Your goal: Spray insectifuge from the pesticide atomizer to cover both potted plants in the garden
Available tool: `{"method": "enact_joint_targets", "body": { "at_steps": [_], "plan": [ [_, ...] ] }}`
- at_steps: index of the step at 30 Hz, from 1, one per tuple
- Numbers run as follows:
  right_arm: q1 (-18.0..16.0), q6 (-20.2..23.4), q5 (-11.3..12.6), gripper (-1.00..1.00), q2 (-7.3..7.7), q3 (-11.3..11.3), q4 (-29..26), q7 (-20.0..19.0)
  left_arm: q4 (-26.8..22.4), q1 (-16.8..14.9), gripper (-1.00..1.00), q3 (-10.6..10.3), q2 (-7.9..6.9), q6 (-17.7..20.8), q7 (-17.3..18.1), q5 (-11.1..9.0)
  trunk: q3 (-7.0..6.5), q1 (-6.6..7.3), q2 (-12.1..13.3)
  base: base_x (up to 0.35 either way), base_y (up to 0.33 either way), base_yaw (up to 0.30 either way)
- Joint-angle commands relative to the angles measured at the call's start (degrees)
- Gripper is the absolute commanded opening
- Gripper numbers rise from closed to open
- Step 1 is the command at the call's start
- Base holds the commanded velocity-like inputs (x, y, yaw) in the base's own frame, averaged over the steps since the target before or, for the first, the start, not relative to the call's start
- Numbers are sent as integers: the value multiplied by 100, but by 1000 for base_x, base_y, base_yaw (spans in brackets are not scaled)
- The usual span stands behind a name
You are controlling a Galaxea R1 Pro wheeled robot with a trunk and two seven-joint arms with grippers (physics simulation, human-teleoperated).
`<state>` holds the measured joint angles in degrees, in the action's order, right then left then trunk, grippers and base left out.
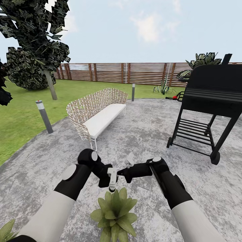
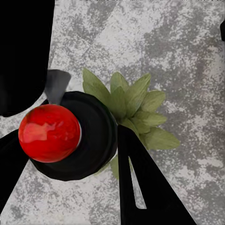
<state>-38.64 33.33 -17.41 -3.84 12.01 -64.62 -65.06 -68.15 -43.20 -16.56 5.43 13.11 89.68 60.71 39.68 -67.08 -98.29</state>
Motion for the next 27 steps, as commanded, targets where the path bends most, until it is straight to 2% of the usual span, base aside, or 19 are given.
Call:
{"method": "enact_joint_targets", "body": {
  "at_steps": [1,7,16,21,23,24,27],
  "plan": [
    [-4,42,-35,-100,-3,-6,-8,-33,-5,-7,-100,-1,8,60,32,29,6,0,-3,0,0,0],
    [-4,42,-35,-100,3,242,-7,-33,-5,-12,-100,0,17,60,32,29,6,0,-3,0,0,0],
    [-4,42,-41,-100,14,279,-7,-33,-1,-13,-100,11,-36,52,32,34,6,0,-3,0,0,0],
    [-4,41,-43,-100,14,277,-7,-33,8,-13,-100,12,-274,45,32,34,6,0,-3,0,0,0],
    [-4,39,-43,-100,14,276,-7,-33,18,-13,-100,12,-492,32,32,48,6,0,-3,0,0,0],
    [-4,41,-43,-100,14,279,-7,-33,25,-13,-100,12,-715,29,32,107,6,0,-3,0,0,0],
    [-4,38,-43,-100,14,279,-7,-33,29,-13,-100,12,-1037,26,32,210,6,0,-3,0,0,0]
  ]
}}
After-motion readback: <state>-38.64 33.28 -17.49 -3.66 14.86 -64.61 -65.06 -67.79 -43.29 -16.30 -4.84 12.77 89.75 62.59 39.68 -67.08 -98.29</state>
